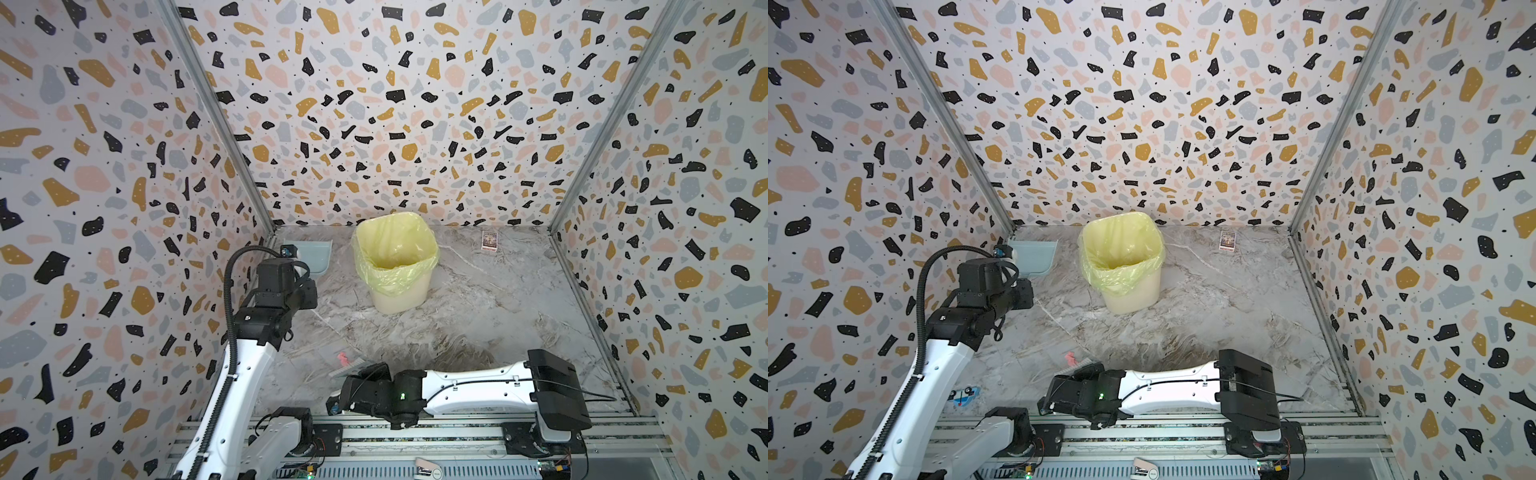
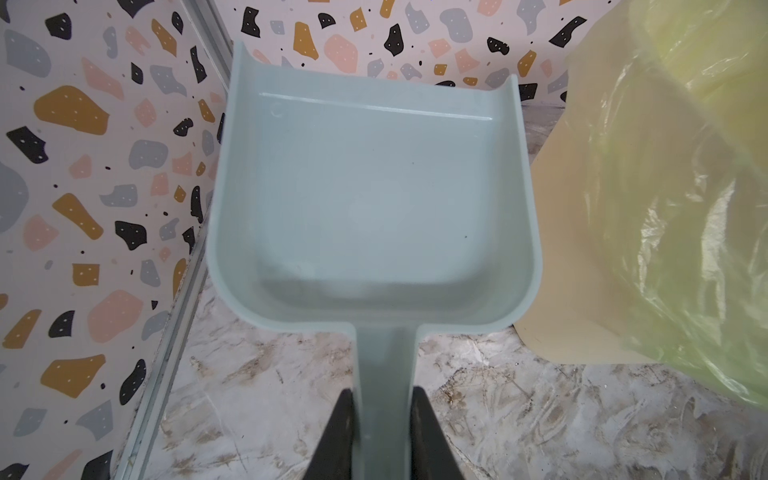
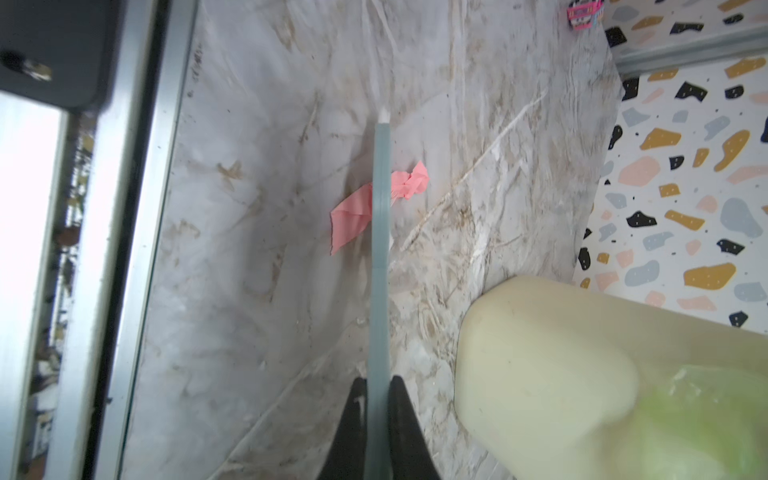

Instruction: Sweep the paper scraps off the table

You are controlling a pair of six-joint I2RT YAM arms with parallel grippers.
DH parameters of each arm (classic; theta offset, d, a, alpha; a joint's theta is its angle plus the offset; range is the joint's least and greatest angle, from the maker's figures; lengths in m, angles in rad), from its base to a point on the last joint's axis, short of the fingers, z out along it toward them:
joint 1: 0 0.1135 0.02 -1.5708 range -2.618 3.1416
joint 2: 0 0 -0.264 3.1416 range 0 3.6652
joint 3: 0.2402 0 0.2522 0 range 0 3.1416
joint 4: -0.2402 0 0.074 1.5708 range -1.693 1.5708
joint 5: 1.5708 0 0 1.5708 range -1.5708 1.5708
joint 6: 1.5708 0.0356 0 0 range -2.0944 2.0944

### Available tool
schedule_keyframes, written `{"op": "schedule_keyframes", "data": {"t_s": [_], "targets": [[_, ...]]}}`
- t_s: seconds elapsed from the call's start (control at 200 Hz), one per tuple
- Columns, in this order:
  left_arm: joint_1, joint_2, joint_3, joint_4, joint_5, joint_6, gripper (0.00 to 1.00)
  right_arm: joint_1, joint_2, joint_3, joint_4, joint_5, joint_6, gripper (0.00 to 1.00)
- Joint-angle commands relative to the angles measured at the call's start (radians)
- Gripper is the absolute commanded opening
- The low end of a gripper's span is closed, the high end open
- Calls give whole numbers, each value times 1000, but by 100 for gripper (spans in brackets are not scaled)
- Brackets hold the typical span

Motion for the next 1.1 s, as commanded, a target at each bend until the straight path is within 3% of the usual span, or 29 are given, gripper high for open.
{"op": "schedule_keyframes", "data": {"t_s": [0.0,0.14,0.32,0.456,0.576,0.871,1.096], "targets": [[6,-12,6,39,18,-6,0,-8,-53,84,-124,14,103,0],[6,-8,28,16,7,11,0,-14,-59,166,-177,-65,182,0],[6,-5,38,6,6,19,0,-60,-70,227,-206,-256,311,0],[7,-2,40,6,6,20,0,-159,-82,242,-161,-544,457,0],[6,4,49,2,6,21,0,-248,-103,154,-27,-789,599,0],[6,15,64,-21,4,37,0,-312,-119,12,145,-946,790,0],[6,16,51,-32,39,39,0,-345,-107,-54,138,-877,893,0]]}}
